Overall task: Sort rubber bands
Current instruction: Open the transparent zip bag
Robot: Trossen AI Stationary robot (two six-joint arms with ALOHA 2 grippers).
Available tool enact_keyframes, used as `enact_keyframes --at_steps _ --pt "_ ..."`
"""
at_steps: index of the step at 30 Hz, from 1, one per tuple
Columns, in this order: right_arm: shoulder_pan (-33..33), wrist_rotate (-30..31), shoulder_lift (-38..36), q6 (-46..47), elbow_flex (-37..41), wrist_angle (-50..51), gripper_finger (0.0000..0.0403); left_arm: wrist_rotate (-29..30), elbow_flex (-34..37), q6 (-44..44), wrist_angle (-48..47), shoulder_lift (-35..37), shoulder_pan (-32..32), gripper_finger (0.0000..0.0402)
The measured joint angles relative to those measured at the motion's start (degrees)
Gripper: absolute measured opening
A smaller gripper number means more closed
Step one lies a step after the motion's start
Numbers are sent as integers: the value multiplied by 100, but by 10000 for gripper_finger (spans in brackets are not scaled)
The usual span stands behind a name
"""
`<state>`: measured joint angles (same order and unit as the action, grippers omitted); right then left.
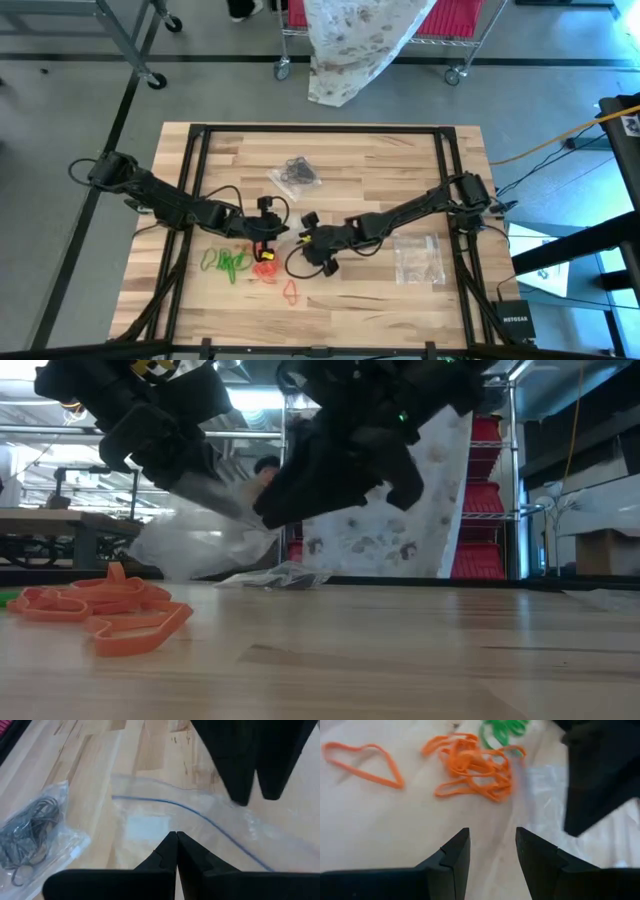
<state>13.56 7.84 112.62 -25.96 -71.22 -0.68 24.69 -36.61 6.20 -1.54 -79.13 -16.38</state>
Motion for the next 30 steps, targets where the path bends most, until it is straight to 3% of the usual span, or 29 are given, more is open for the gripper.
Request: enact_keyframes --at_steps 3,9,14,20,26,30 --pt "-2 268 0 -2 -252 395 151 -2 1 1 -1 0 0 0" --pt "-2 231 -7 -2 -569 855 151 -4 0 1 2 0 0 0" --pt "-47 822 -7 -8 -606 1037 151 -4 -1 1 11 0 0 0" --pt "-128 327 73 56 -568 991 151 -7 -1 1 15 0 0 0" --pt "-32 642 73 562 -542 1429 151 -10 0 84 6 0 0 0" --pt "48 447 63 1135 -546 1900 151 -9 -1 87 8 0 0 0"
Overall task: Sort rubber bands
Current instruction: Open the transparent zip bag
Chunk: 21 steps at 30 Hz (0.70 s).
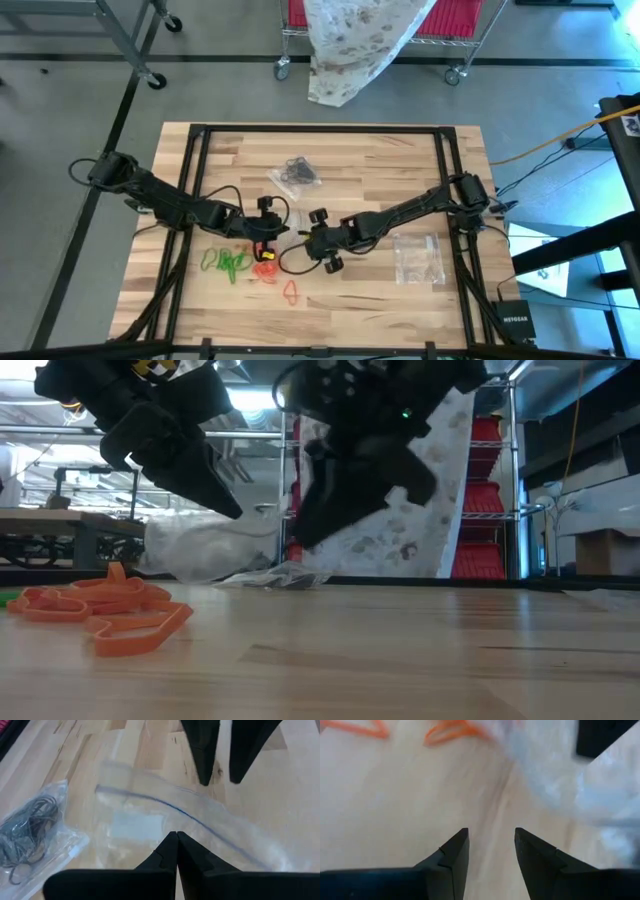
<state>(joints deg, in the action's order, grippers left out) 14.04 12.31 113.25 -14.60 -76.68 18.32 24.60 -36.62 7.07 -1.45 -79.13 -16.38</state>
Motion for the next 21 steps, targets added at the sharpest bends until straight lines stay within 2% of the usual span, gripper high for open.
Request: enact_keyframes --at_steps 8,12,17,21 --pt "-21 -128 0 1345 2 371 151 0 0 29 35 2 0 0" --pt "-61 -219 -31 1704 73 531 151 0 1 42 35 2 0 0" --pt "-134 -235 -466 2151 1055 287 151 0 0 44 39 2 -7 0" --pt "-267 -195 -1176 2882 2059 -1141 151 2 1 66 50 2 -7 0"
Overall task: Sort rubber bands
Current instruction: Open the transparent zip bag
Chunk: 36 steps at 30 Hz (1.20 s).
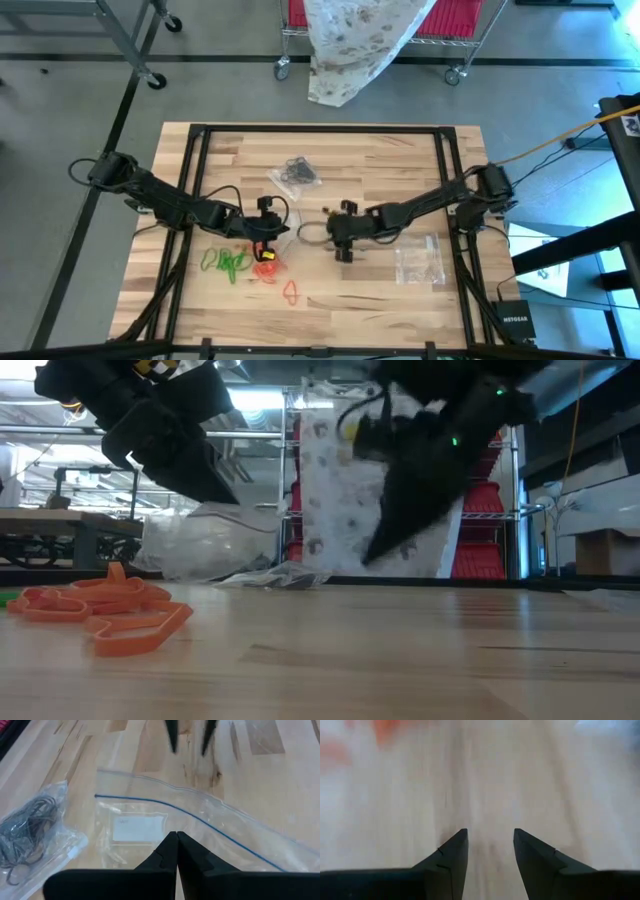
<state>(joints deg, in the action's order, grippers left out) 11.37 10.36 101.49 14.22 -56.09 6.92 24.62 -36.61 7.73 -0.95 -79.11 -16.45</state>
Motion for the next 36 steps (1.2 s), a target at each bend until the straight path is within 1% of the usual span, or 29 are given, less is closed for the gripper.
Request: enact_keyframes --at_steps 3,6,9,12,16,22,24,28,32,36 --pt "-65 186 -411 649 536 -1366 151 -2 -1 2 45 -2 0 0" --pt "-103 312 -491 1654 756 -2299 151 0 -1 15 101 0 0 0" --pt "-137 600 -380 2703 749 -2627 151 0 1 34 262 0 0 0" --pt "-133 617 -149 3293 762 -2889 151 0 1 88 348 0 7 0" --pt "-129 705 136 3613 729 -3352 151 4 -1 171 358 -117 112 0" --pt "-180 719 241 3804 728 -3334 151 7 2 300 413 -428 199 0" --pt "-181 765 241 3805 732 -3278 151 6 5 269 610 -490 199 0" --pt "-177 834 241 3835 729 -3253 151 3 -1 236 846 -494 199 0" --pt "-168 997 241 3845 731 -3217 151 4 -1 232 855 -494 199 0" --pt "-168 1013 241 3847 731 -3200 151 4 1 234 876 -494 199 0"
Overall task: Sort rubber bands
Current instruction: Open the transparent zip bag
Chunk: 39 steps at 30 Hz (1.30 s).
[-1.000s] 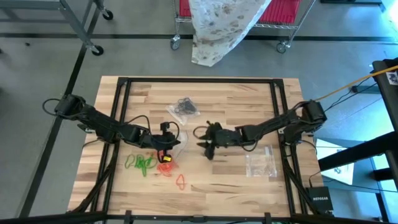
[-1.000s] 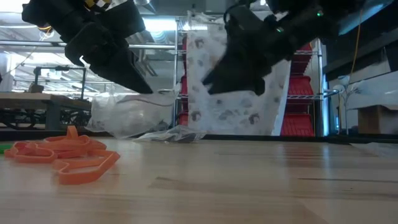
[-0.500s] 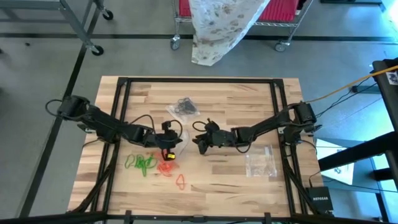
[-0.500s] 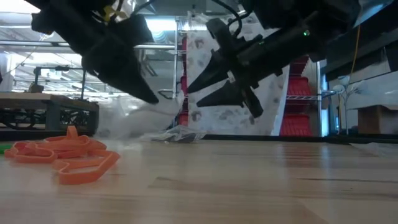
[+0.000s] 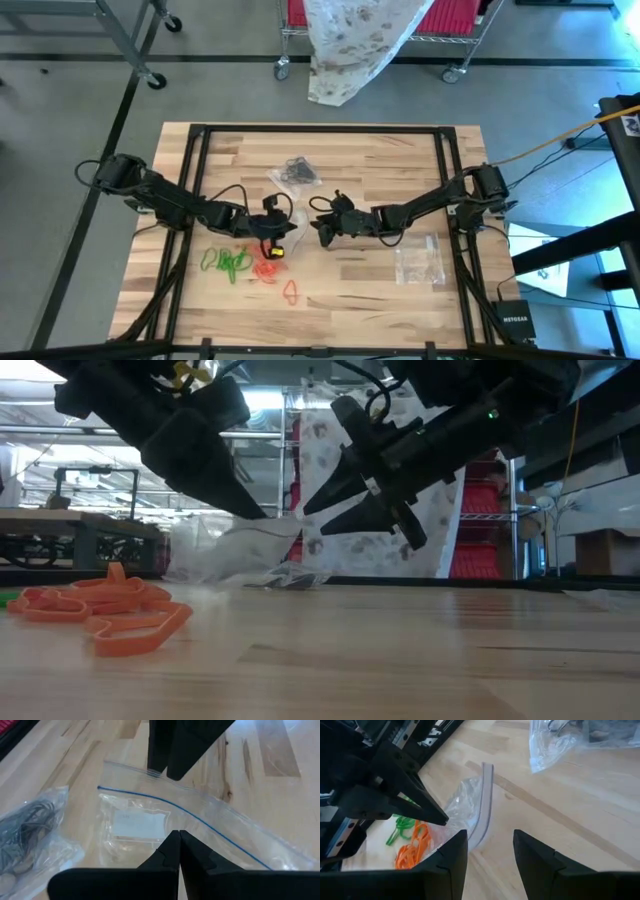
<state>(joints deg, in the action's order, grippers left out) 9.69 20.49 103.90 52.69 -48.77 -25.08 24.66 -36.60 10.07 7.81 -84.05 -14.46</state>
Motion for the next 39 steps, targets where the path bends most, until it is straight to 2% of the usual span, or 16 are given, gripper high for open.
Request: enact_keyframes --at_steps 18,26,31,39 --pt "2 -44 63 89 0 27 151 1 0 0 38 0 0 0" --pt "85 312 10 74 0 91 151 1 0 0 12 -1 0 0" --pt "131 99 -33 -352 -2 -253 151 1 0 0 14 -2 0 0" --pt "116 20 12 -63 -2 3 151 1 0 -42 45 -2 0 0"
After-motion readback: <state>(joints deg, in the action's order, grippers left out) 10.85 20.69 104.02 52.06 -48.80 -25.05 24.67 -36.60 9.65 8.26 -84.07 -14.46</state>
